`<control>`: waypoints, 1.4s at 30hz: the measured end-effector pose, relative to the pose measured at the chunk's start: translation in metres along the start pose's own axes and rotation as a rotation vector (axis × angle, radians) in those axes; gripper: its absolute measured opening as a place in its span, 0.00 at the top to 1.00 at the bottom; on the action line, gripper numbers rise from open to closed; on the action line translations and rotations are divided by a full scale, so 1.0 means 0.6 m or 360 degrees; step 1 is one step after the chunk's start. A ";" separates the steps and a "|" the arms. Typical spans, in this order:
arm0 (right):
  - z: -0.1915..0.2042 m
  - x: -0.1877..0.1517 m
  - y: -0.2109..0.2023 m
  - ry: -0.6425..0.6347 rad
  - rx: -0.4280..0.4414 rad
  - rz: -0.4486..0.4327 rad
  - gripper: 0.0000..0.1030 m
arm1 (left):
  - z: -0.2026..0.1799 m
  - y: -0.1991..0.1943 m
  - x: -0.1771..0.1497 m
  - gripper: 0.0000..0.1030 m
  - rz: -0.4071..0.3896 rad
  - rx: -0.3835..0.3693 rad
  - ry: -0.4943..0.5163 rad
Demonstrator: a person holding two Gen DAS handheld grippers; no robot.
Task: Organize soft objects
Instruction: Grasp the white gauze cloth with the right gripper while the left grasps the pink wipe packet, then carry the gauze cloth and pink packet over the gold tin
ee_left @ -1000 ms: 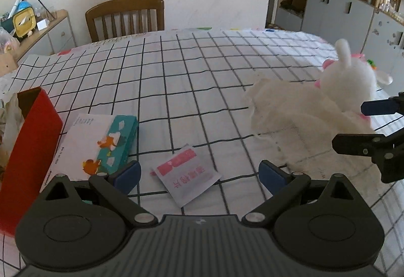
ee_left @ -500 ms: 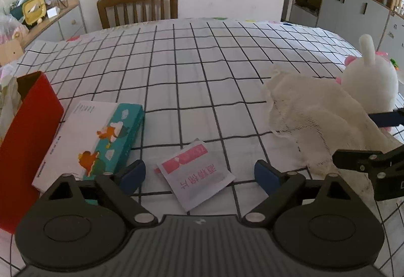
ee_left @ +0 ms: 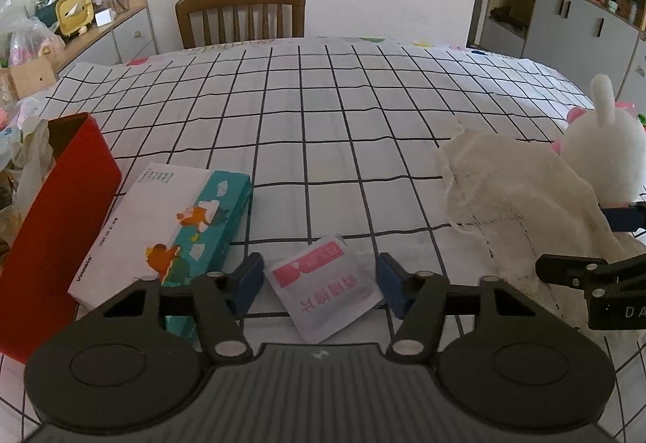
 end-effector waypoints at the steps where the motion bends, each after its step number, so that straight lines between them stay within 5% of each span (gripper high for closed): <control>1: 0.002 0.000 -0.001 -0.0004 -0.0003 -0.0003 0.30 | 0.001 0.000 0.000 0.45 -0.0001 -0.0003 -0.0001; 7: 0.008 0.000 -0.007 -0.0021 -0.0035 -0.0022 0.63 | 0.004 0.000 0.000 0.53 -0.0008 -0.0003 -0.0002; 9: 0.010 0.001 -0.008 -0.0032 -0.0051 -0.0026 0.81 | 0.009 -0.001 0.002 0.56 -0.0006 -0.0011 -0.0013; 12: 0.012 0.002 -0.011 -0.0032 -0.0048 -0.0031 0.93 | 0.014 -0.002 0.003 0.63 -0.0006 -0.0007 -0.0023; 24: 0.029 0.002 -0.060 -0.0010 0.0040 -0.0117 0.94 | 0.033 -0.036 0.002 0.67 -0.0040 -0.0056 -0.0048; 42: 0.096 0.044 -0.220 -0.0016 0.0212 -0.0391 0.95 | 0.099 -0.156 0.008 0.67 -0.0130 -0.0212 -0.0056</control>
Point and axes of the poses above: each gripper's, at about its wrist camera, not at the fingertips, and y roughly the way its jaws point, z to its left, x to its top, the point moved 3 cm from there along y, roughly the way its jaws point, and after that the axes turned 15 degrees about z, right-handed, at the moved point
